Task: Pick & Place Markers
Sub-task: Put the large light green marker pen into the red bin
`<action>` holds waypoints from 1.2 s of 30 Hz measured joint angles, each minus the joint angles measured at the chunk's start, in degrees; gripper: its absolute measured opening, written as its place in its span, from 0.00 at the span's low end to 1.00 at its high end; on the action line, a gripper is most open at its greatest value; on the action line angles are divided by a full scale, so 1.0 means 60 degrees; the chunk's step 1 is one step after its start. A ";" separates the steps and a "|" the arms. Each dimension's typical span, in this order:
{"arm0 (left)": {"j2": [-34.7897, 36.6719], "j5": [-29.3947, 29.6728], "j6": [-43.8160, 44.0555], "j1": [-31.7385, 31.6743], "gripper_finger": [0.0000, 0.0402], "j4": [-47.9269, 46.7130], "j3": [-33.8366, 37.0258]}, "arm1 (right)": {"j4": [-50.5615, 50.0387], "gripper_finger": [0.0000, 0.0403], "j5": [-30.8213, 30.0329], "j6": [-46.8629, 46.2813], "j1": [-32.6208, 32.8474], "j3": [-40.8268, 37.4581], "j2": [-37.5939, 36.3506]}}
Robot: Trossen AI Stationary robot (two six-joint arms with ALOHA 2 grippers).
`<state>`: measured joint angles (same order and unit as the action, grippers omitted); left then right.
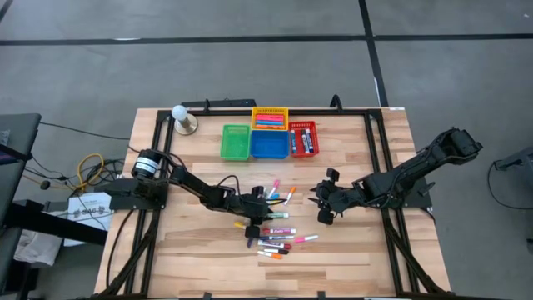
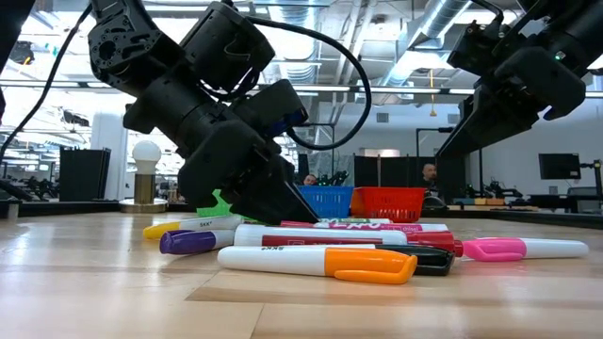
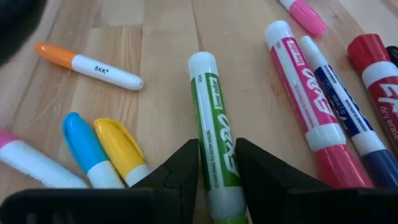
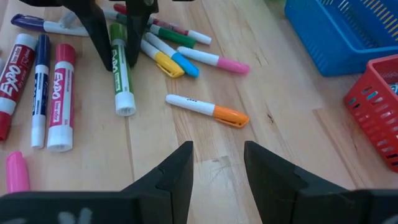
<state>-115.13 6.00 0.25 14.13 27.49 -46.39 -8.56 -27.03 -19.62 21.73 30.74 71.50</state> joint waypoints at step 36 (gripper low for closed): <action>0.2753 0.0834 -0.0514 -0.0028 0.20 0.1564 0.0040 | -0.0029 0.33 0.0005 -0.0093 0.0001 0.0004 0.0000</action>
<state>-98.62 11.00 -2.83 13.96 36.88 -46.15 -8.73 -27.00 -20.18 21.74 30.76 71.50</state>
